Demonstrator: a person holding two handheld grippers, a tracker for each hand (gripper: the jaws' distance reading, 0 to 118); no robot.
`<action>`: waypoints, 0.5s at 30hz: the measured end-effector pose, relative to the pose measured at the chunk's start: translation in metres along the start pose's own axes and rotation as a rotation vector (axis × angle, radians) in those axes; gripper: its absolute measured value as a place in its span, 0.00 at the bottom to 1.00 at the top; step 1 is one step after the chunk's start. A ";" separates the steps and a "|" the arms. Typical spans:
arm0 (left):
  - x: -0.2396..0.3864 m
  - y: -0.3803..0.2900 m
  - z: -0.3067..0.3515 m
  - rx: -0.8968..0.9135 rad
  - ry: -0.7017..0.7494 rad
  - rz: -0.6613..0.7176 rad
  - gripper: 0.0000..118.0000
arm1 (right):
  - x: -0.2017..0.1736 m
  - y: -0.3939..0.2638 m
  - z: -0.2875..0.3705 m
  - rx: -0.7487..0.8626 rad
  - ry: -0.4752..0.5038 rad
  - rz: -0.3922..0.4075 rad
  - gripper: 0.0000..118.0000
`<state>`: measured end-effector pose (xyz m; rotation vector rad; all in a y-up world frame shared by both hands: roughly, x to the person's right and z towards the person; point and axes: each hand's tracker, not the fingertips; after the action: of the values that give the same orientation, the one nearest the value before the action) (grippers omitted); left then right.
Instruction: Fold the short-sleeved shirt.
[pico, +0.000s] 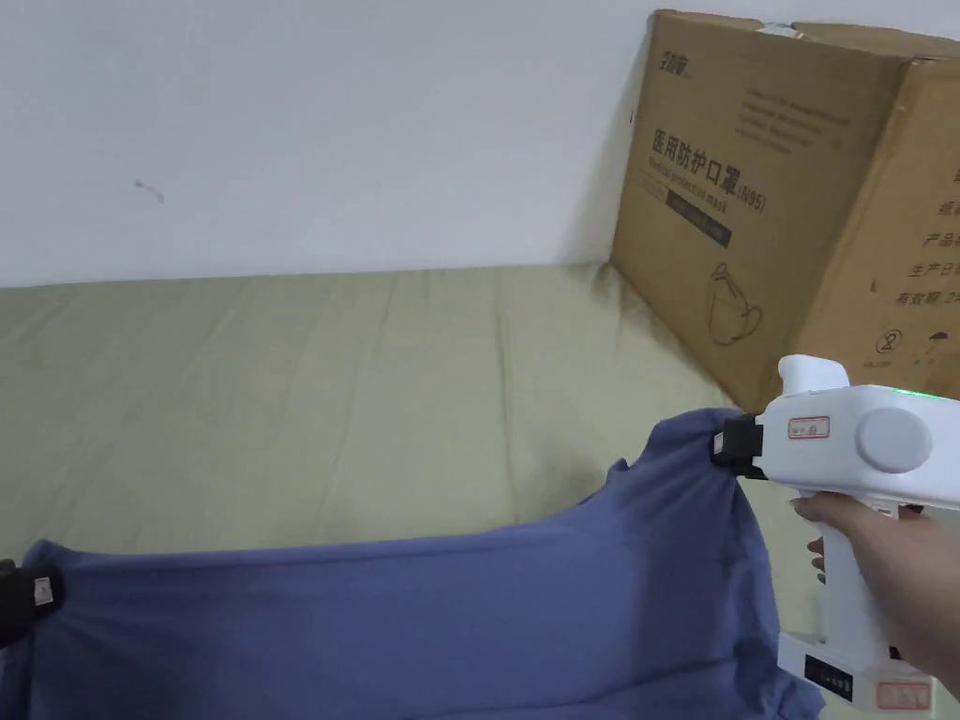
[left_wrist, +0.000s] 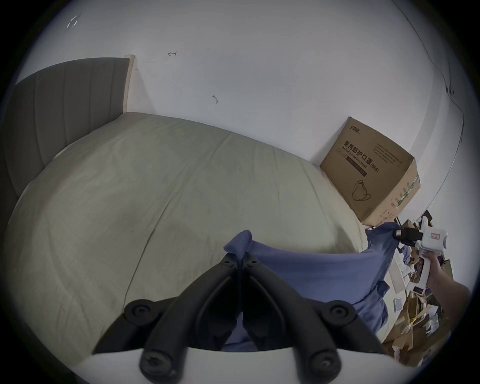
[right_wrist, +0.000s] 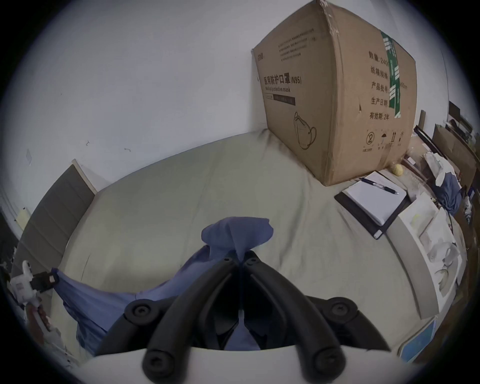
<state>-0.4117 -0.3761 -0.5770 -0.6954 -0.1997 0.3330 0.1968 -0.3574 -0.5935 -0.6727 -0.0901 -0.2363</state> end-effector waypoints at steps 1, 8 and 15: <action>0.001 -0.004 0.003 -0.007 0.000 0.003 0.00 | 0.000 -0.009 0.009 0.003 -0.013 0.006 0.01; -0.021 -0.083 0.051 -0.099 -0.029 0.000 0.00 | 0.040 -0.139 0.100 -0.093 0.012 -0.082 0.01; -0.027 -0.159 0.072 -0.206 0.024 -0.089 0.01 | 0.060 -0.241 0.114 -0.238 -0.061 -0.109 0.01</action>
<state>-0.4205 -0.4574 -0.4207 -0.8911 -0.2439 0.2210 0.1947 -0.4796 -0.3486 -0.9136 -0.1588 -0.3349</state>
